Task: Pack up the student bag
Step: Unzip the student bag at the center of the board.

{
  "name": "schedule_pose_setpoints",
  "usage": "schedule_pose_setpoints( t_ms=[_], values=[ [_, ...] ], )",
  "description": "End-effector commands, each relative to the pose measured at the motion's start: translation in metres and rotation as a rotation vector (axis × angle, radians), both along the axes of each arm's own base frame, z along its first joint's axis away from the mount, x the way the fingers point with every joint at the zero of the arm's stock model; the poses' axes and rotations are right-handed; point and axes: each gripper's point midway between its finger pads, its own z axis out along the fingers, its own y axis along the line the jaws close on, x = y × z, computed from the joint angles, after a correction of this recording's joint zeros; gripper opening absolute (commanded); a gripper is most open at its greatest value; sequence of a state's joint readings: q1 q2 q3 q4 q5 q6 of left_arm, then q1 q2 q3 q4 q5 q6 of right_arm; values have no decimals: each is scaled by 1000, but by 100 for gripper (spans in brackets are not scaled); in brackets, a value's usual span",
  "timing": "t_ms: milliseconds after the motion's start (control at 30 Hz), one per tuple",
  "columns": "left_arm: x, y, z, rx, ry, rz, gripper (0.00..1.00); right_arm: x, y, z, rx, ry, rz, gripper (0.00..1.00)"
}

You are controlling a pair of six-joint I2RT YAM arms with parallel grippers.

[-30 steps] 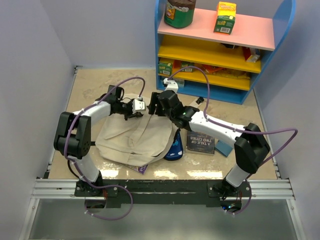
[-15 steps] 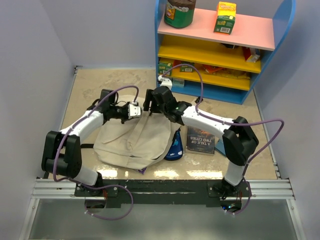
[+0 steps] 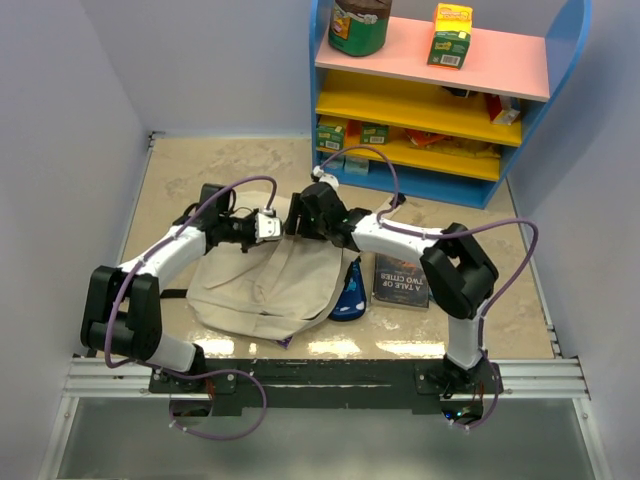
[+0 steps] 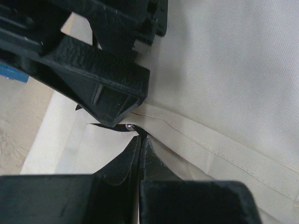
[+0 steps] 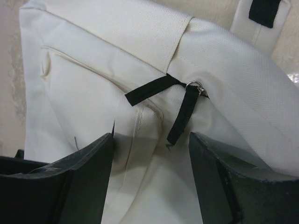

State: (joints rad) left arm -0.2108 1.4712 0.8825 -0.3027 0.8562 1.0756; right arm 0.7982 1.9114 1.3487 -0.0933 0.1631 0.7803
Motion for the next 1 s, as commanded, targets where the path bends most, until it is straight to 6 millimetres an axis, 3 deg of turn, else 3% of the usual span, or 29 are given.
schedule_pose_setpoints(
  t_ms=[0, 67, 233, 533, 800, 967],
  values=[
    [-10, -4, 2, -29, -9, -39, 0, 7, 17, -3, 62, 35, -6, 66],
    [-11, -3, -1, -23, -8, -36, 0, 9, 20, -9, 74, 48, -17, 65],
    [-11, 0, -9, -2, -1, -30, 0, 12, 25, 2, 142, 15, -33, 56],
    [-9, 0, -14, 3, 8, -24, 0, 13, 22, -4, 162, 9, -62, 25],
    [-13, 3, -17, 23, 6, -30, 0, 16, 19, 0, 170, -13, -85, 28],
    [-14, 5, -19, 37, 5, -31, 0, 22, 17, 4, 170, -37, -105, 23]
  ],
)
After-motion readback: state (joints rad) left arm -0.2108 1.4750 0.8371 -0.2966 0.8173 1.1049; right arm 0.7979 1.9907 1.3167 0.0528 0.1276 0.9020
